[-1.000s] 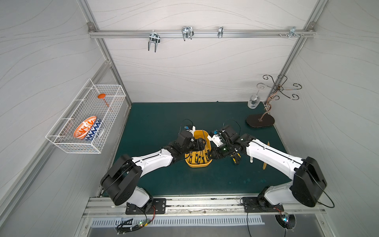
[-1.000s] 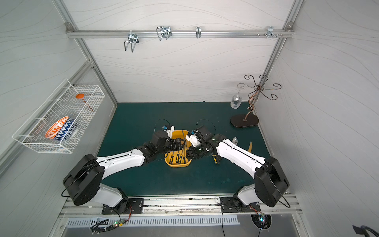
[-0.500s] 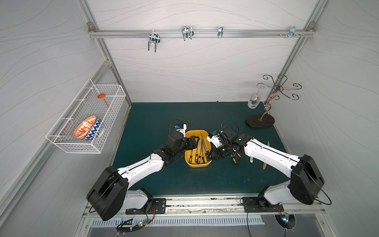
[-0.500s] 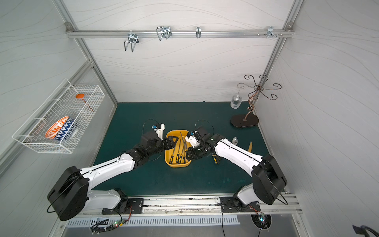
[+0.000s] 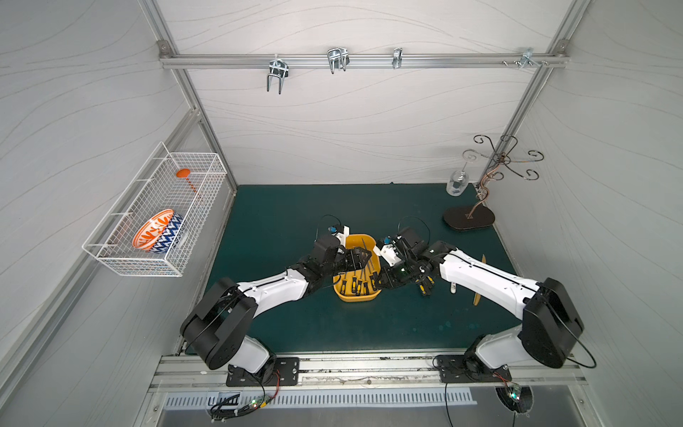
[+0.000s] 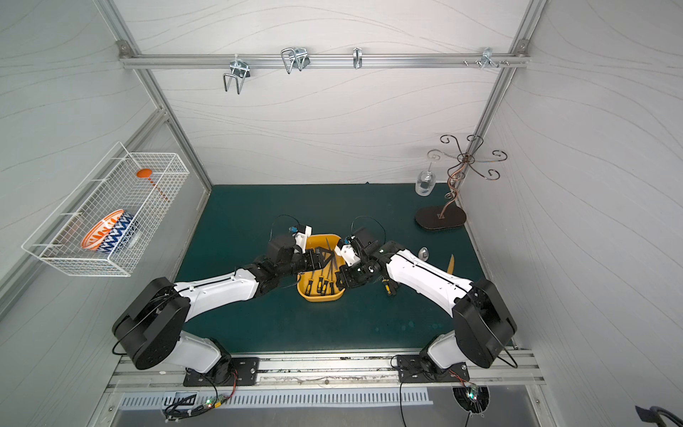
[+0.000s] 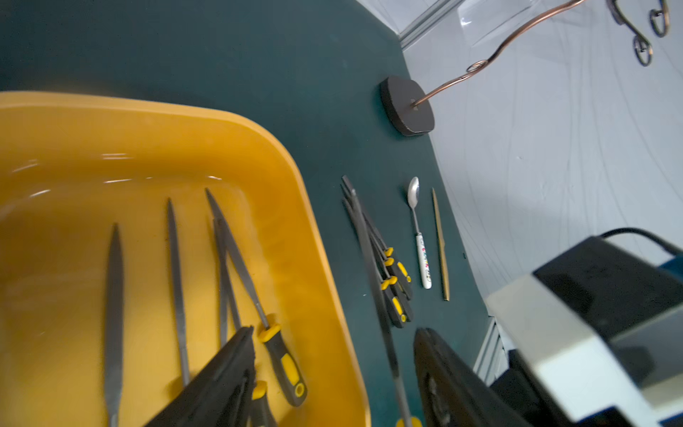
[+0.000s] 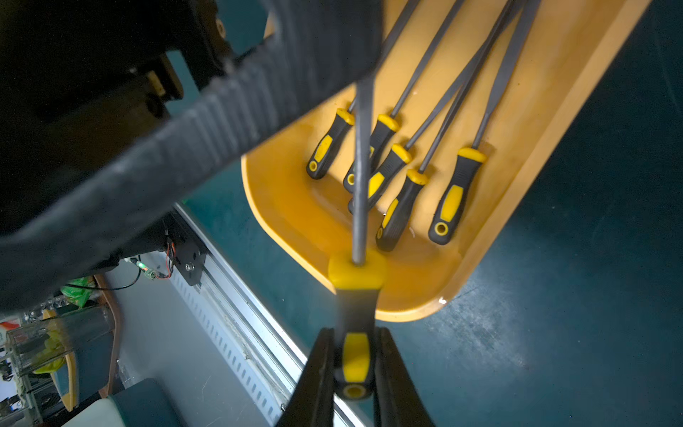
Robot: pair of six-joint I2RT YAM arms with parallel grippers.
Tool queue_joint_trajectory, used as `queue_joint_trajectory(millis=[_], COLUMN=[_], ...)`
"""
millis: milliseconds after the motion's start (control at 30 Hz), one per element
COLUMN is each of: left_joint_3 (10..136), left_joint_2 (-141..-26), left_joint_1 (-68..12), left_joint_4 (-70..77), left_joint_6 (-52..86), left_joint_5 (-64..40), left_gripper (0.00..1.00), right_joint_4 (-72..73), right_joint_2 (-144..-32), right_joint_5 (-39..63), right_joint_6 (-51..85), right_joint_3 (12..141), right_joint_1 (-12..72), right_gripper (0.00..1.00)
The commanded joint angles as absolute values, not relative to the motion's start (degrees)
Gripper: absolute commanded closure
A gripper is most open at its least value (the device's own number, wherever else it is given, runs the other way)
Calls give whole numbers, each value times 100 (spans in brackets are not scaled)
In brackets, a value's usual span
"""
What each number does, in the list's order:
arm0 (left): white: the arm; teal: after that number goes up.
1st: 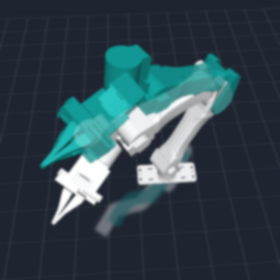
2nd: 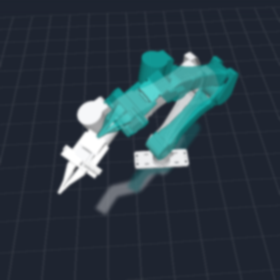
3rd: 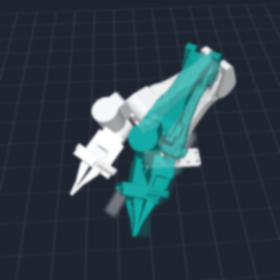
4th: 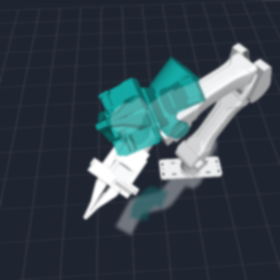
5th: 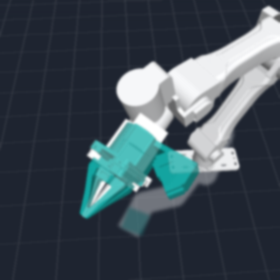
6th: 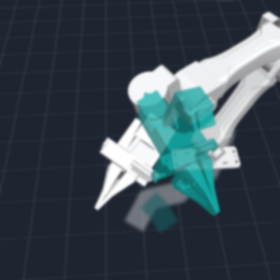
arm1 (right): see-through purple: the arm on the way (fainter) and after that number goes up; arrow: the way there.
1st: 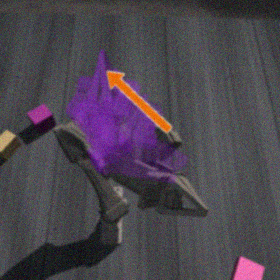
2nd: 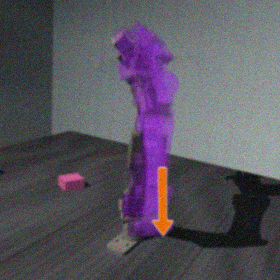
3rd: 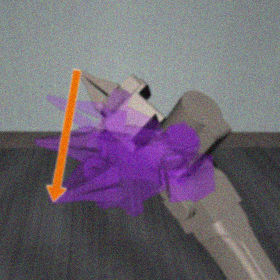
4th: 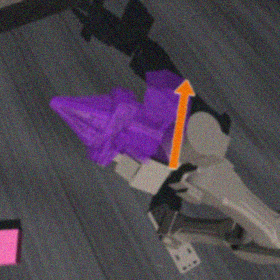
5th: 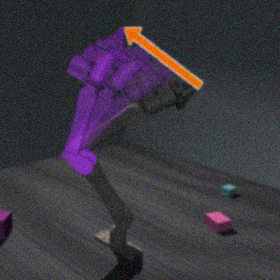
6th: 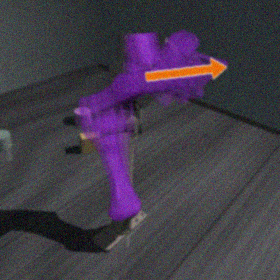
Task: Put the file tool into the storage box
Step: Place the file tool in the storage box.
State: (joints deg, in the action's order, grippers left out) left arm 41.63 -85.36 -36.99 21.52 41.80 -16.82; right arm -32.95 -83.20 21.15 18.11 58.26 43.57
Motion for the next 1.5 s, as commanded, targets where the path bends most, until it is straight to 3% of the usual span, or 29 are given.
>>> queue_joint_trajectory(millis=[0,533,1467], left_joint_3=[4524,4472,4291], left_joint_2=[-8652,-8549,-8534], left_joint_1=[-3752,-3745,-3708], left_joint_4=[2708,2707,2504], left_joint_6=[4227,4126,4172], left_joint_5=[-2093,-2114,-1652], left_gripper=[29,29,27], right_joint_4=[-3191,-3151,-2956], right_joint_2=[-8391,-9048,-8887], right_joint_5=[2248,2557,2515], right_joint_6=[1714,1776,1811], right_joint_3=[6066,6697,6555], right_joint_1=[4397,4403,4377], right_gripper=[99,99,99])
